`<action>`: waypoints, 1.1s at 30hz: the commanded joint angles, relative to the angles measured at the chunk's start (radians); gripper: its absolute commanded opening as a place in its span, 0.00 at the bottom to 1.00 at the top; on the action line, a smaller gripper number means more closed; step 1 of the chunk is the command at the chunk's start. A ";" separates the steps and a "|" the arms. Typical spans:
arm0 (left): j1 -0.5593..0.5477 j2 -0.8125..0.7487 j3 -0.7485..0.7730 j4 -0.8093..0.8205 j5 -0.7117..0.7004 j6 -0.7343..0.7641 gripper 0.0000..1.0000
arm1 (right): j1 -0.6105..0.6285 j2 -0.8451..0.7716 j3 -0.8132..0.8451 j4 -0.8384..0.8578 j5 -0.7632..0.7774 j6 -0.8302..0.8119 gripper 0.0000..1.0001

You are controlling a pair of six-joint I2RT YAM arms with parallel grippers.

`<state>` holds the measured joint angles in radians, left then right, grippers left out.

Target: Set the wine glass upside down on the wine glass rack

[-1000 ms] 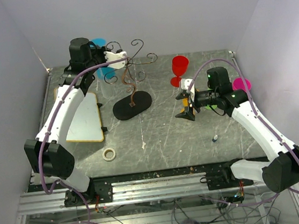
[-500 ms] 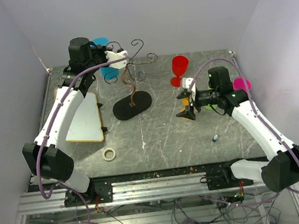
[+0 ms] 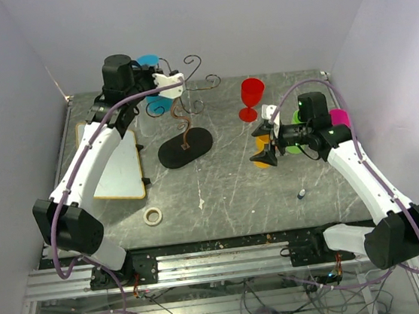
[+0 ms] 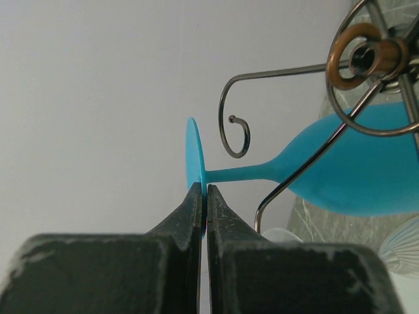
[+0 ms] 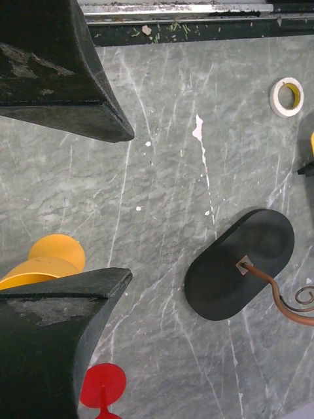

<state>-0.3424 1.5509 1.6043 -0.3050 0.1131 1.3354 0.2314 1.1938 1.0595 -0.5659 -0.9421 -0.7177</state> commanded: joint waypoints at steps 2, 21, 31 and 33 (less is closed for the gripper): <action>-0.029 -0.027 -0.005 0.076 0.046 -0.057 0.07 | -0.016 -0.008 -0.009 0.026 -0.032 0.013 0.77; -0.072 0.046 -0.033 0.246 -0.026 -0.182 0.07 | -0.027 -0.012 -0.013 0.031 -0.032 0.014 0.78; -0.072 0.118 0.045 0.225 -0.100 -0.236 0.07 | -0.027 -0.013 -0.016 0.034 -0.021 0.012 0.78; -0.072 0.130 0.054 0.225 -0.111 -0.247 0.07 | -0.028 -0.013 -0.016 0.032 -0.018 0.011 0.78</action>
<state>-0.4053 1.6665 1.5990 -0.1223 0.0414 1.1324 0.2104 1.1938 1.0527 -0.5468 -0.9543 -0.7067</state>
